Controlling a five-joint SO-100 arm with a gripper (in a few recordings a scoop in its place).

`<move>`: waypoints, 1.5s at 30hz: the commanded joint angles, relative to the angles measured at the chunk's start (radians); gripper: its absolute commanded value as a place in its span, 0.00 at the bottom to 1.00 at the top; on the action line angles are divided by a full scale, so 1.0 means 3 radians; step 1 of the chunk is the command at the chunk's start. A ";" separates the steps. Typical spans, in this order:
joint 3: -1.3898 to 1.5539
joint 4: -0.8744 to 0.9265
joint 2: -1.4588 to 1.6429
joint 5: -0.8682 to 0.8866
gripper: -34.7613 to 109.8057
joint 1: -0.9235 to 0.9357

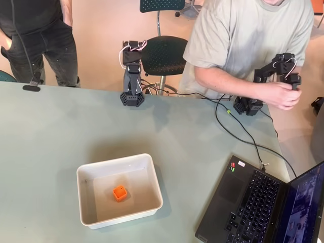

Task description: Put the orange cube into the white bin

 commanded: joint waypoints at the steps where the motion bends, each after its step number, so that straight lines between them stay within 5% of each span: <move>1: 0.0660 -0.0215 0.0583 0.0010 0.24 0.0010; 11: 0.3712 -0.1754 0.2454 0.0010 0.25 0.0031; 18: 0.4960 -0.2122 0.3053 0.0020 0.25 0.0056; 45: 0.5824 -0.2091 0.3078 0.0435 0.24 0.0077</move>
